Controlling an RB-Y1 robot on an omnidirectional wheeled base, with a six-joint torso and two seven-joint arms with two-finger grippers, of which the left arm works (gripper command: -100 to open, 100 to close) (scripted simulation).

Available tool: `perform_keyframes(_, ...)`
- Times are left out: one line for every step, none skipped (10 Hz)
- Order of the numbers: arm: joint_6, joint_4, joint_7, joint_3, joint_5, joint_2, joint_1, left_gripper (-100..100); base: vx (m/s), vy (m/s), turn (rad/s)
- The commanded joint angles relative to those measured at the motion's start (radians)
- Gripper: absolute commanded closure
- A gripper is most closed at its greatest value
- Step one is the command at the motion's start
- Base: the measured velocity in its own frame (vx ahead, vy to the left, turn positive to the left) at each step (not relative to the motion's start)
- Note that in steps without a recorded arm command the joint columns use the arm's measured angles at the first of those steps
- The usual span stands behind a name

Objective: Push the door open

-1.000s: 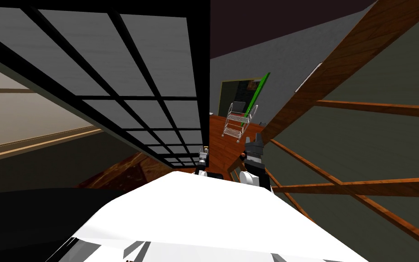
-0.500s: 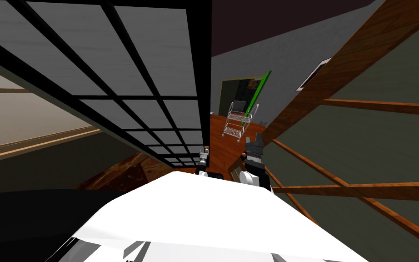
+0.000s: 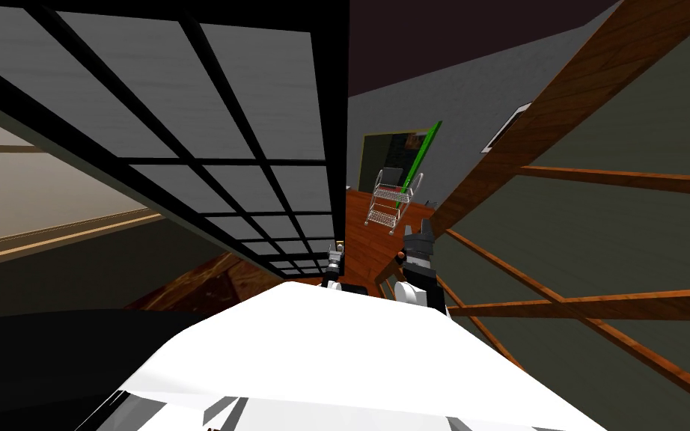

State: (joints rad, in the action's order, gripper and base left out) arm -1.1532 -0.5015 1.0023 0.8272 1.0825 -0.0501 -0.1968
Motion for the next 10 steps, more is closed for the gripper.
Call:
perform_keyframes(0.015,-0.050,-0.050,-0.022,0.013,0.047,0.039,100,0.007,0.005,-0.015)
perform_keyframes(0.015,-0.100,-0.054,-0.022,0.013,0.047,0.039,100,-0.008,0.022,0.034)
perform_keyframes(0.015,-0.100,-0.054,-0.022,0.013,0.047,0.039,100,-0.005,0.014,0.000)
perform_keyframes(0.015,-0.100,-0.054,-0.022,0.013,0.047,0.039,100,-0.003,-0.009,0.012)
perform_keyframes(0.034,-0.103,-0.057,-0.032,-0.003,0.041,0.037,100,-0.013,0.003,-0.143)
perform_keyframes(0.034,-0.103,-0.057,-0.036,-0.004,0.043,0.037,100,-0.013,0.035,-0.121)
perform_keyframes(0.034,-0.103,-0.057,-0.036,-0.004,0.043,0.037,100,-0.006,0.024,-0.003)
perform_keyframes(0.034,-0.103,-0.057,-0.036,-0.004,0.043,0.037,100,-0.005,0.009,0.006)
perform_keyframes(0.034,-0.103,-0.057,-0.036,-0.004,0.043,0.037,100,-0.005,0.011,-0.030)
perform_keyframes(0.034,-0.101,-0.056,-0.047,-0.006,0.048,0.036,100,-0.013,0.013,-0.015)
